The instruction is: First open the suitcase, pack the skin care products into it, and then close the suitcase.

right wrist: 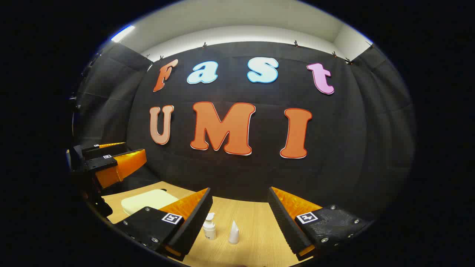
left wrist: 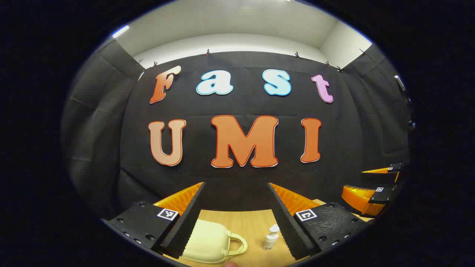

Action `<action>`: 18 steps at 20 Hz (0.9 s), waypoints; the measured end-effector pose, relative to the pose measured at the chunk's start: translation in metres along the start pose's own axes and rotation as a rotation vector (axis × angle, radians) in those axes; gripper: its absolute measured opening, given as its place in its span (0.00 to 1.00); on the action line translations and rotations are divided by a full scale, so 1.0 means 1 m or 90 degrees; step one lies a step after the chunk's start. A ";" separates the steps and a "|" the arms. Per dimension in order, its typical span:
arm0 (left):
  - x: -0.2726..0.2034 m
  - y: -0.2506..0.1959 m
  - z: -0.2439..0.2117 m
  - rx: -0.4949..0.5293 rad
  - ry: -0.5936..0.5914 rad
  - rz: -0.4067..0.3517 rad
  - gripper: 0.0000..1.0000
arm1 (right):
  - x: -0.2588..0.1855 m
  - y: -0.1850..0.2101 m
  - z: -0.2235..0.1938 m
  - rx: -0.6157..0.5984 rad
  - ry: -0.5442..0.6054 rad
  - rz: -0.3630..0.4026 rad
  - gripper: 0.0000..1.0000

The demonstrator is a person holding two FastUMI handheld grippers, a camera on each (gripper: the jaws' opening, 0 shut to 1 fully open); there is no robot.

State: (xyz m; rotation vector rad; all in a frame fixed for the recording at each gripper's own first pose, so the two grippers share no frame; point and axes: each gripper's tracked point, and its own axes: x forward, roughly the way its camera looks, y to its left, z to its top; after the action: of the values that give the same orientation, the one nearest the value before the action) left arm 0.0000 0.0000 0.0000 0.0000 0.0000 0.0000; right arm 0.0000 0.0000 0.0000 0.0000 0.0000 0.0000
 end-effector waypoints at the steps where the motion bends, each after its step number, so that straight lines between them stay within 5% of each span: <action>1: 0.004 0.000 -0.003 0.002 0.002 -0.010 0.98 | 0.001 0.005 -0.002 0.001 0.008 -0.002 0.96; 18: 0.020 -0.009 -0.012 0.002 0.016 -0.060 0.98 | 0.001 0.008 0.004 -0.011 0.006 -0.041 0.96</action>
State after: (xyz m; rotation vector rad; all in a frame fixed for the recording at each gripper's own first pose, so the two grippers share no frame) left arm 0.0204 -0.0088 -0.0115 0.0033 0.0247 -0.0950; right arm 0.0009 0.0078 0.0038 -0.0175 0.0098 -0.0649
